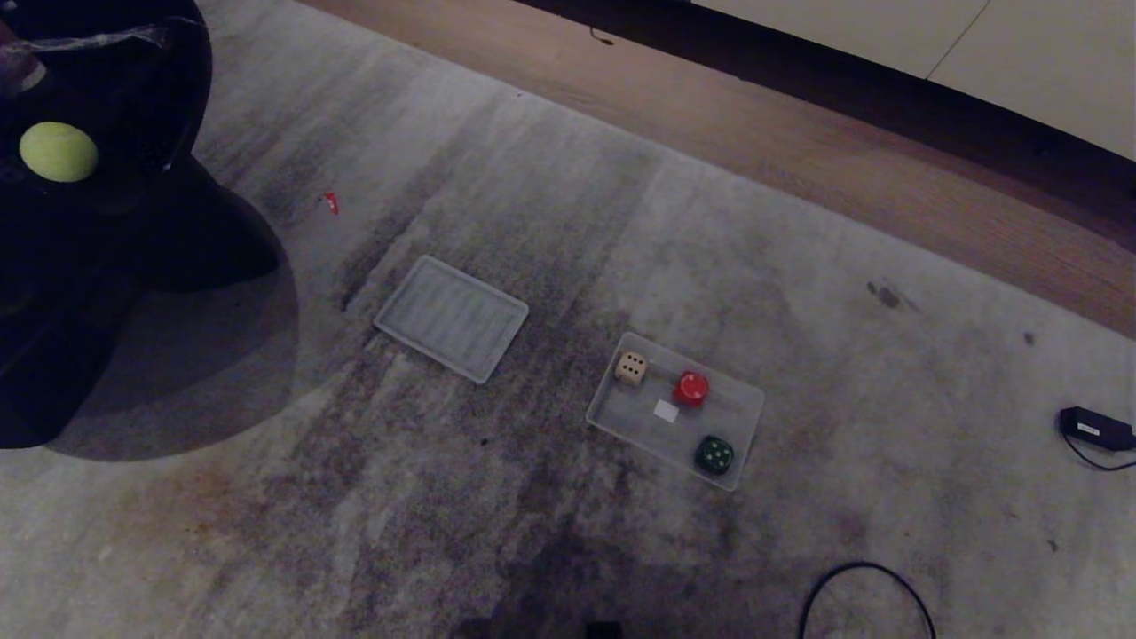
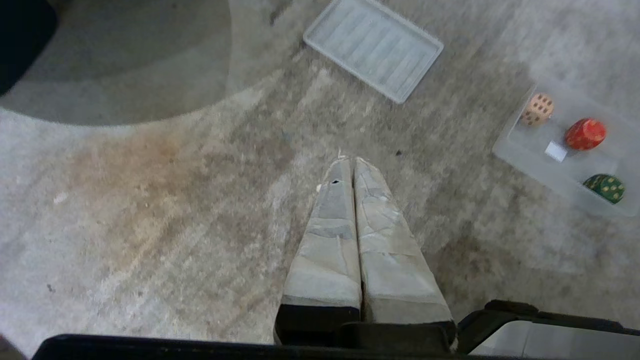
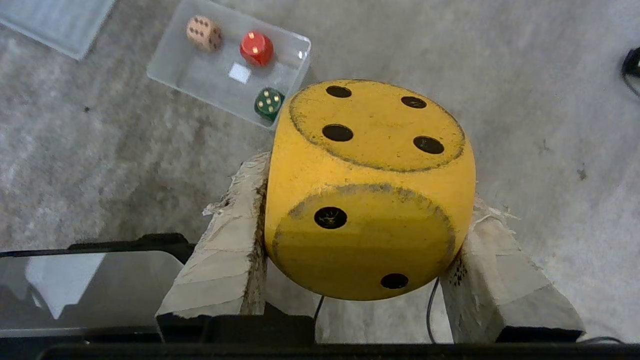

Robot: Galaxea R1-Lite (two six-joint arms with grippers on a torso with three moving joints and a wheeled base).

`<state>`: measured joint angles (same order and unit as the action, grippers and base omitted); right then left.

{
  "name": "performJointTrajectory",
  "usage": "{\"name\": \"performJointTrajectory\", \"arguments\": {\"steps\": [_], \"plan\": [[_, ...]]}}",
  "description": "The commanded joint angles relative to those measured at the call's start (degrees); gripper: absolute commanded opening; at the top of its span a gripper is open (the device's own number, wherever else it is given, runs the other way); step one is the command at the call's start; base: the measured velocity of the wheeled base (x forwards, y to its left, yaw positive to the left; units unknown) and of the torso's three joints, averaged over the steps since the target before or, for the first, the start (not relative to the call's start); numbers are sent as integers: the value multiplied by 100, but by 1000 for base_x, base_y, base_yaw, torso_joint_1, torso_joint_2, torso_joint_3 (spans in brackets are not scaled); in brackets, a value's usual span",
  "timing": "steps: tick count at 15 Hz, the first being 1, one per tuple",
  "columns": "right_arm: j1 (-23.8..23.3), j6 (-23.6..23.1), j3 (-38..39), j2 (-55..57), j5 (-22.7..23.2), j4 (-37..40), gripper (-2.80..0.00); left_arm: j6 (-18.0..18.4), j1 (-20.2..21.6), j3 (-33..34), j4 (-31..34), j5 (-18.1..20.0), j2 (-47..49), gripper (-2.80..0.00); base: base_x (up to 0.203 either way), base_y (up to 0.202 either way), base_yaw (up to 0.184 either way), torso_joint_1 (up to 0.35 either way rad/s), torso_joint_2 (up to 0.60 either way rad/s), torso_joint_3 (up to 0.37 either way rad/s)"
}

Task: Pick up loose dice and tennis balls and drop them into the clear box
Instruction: Put the toys in the box

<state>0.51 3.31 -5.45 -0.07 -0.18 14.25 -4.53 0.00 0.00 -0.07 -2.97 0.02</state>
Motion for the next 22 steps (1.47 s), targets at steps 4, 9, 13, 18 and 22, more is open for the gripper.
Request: {"name": "performJointTrajectory", "arguments": {"steps": [4, 9, 13, 18, 22], "plan": [[2, 3, 0, 7, 1, 8, -280, -4, 0, 9, -1, -1, 6, -280, 0, 0, 0, 4, 4, -199], [2, 3, 0, 7, 1, 8, -280, -4, 0, 9, -1, -1, 6, -280, 0, 0, 0, 2, -2, -199], [3, 3, 0, 7, 1, 8, -280, -4, 0, 9, -1, -1, 6, -280, 0, 0, 0, 2, 3, -195], [4, 3, 0, 7, 1, 8, -280, 5, 0, 9, -1, -1, 6, -280, 0, 0, 0, 0, 4, -196], [2, 3, 0, 7, 1, 8, -280, 32, 0, 9, -1, 8, 6, -280, 0, 0, 0, 5, 2, -135]]}}
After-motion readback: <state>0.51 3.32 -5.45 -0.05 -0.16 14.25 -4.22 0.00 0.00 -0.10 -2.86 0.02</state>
